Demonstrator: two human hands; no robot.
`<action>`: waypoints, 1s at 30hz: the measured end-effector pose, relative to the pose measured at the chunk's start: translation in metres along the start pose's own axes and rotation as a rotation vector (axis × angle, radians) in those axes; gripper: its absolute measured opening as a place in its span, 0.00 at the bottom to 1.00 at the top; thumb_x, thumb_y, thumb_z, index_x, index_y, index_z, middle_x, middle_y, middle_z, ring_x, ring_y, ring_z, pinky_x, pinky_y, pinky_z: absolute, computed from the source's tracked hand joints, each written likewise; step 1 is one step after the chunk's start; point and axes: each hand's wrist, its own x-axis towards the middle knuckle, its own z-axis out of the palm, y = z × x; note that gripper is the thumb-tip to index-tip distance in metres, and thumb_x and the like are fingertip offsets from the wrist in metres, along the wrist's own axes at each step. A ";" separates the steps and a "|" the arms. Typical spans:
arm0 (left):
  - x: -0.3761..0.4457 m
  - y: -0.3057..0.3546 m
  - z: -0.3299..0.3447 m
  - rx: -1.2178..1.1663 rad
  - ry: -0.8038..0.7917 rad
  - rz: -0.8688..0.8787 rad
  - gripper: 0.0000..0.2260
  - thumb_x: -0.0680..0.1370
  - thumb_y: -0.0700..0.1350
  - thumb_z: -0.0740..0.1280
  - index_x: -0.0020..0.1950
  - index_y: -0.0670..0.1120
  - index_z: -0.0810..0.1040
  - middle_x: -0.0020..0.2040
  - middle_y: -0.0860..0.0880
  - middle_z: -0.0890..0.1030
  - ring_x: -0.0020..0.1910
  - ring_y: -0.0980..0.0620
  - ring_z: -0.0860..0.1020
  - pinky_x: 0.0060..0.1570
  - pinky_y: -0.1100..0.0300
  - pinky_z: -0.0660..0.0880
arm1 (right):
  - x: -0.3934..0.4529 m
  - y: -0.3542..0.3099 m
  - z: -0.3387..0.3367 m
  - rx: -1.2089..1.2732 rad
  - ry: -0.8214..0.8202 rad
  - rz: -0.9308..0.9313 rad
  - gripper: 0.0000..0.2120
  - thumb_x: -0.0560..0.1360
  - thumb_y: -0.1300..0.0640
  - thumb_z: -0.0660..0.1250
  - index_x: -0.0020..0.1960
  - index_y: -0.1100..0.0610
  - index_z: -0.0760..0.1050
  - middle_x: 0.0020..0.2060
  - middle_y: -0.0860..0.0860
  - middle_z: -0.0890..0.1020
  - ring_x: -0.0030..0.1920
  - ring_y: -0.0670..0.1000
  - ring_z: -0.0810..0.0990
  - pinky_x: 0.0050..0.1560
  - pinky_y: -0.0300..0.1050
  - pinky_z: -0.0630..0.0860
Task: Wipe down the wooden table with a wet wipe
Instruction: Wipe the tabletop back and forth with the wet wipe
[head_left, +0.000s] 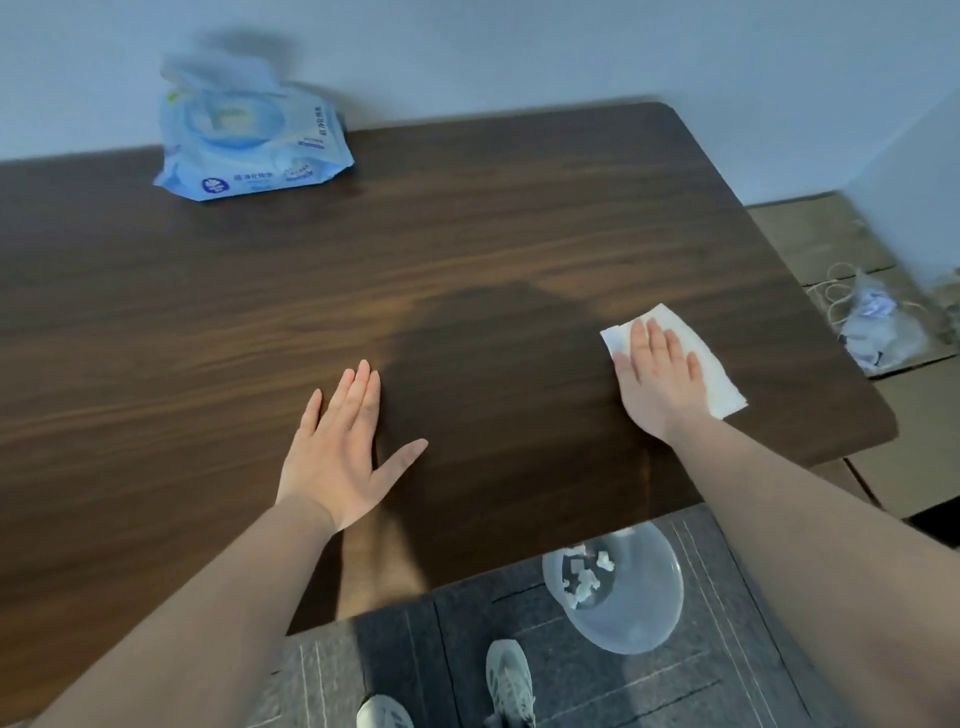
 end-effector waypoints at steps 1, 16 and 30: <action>-0.011 -0.010 -0.001 0.003 -0.001 -0.017 0.42 0.71 0.73 0.38 0.76 0.47 0.39 0.77 0.51 0.39 0.75 0.55 0.38 0.73 0.54 0.37 | -0.005 -0.016 0.003 -0.008 0.001 -0.029 0.27 0.81 0.46 0.40 0.77 0.54 0.40 0.78 0.51 0.45 0.77 0.53 0.43 0.75 0.56 0.43; -0.232 -0.274 -0.017 0.005 -0.004 -0.571 0.49 0.65 0.76 0.35 0.77 0.44 0.43 0.77 0.49 0.42 0.75 0.54 0.42 0.74 0.51 0.44 | -0.103 -0.339 0.065 -0.134 -0.128 -0.610 0.26 0.81 0.46 0.38 0.76 0.49 0.35 0.77 0.45 0.38 0.76 0.48 0.35 0.74 0.49 0.34; -0.253 -0.321 -0.010 0.018 0.099 -0.682 0.49 0.67 0.77 0.39 0.76 0.44 0.39 0.78 0.48 0.40 0.76 0.52 0.39 0.72 0.53 0.38 | -0.183 -0.554 0.124 -0.226 -0.175 -1.014 0.27 0.81 0.44 0.38 0.77 0.50 0.36 0.77 0.46 0.38 0.76 0.50 0.35 0.75 0.53 0.35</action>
